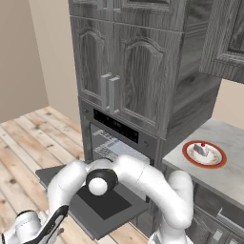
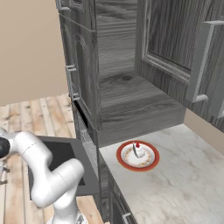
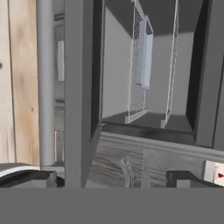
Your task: Take the baked cake out of the oven and place it on the plate for cooling. Then close the oven door.
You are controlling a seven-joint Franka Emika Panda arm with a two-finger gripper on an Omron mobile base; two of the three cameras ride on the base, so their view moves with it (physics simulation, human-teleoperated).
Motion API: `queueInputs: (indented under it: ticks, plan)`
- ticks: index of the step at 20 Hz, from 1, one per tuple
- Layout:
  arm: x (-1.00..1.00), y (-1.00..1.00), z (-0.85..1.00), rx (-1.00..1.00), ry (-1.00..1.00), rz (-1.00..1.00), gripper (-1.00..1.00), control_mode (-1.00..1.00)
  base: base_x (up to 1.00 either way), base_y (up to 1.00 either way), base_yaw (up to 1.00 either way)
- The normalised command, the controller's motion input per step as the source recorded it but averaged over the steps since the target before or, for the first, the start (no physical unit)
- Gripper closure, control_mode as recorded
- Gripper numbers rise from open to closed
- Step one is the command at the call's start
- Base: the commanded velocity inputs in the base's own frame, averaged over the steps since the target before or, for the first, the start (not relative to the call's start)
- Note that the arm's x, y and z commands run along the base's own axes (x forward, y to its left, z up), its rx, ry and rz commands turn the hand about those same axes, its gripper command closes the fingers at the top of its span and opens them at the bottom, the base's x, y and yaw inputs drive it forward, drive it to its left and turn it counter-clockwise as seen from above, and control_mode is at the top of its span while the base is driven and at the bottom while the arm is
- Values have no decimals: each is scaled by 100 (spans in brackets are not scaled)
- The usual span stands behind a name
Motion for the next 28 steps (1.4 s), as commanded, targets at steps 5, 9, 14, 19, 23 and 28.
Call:
queueInputs:
  ticks: [5,9,14,19,23,28]
  plan:
    - [22,0,-29,-11,-6,0,-100,-100,0,0,0]
    - [21,0,-34,-13,-3,0,-100,-100,0,0,0]
    - [19,1,-37,-13,0,-2,-100,-100,0,0,0]
    - [14,6,-39,-14,0,-3,-100,-100,0,0,0]
    - [1,22,-40,-14,0,-4,-100,-100,0,0,0]
    - [4,29,-42,-15,0,-4,-100,-100,0,0,0]
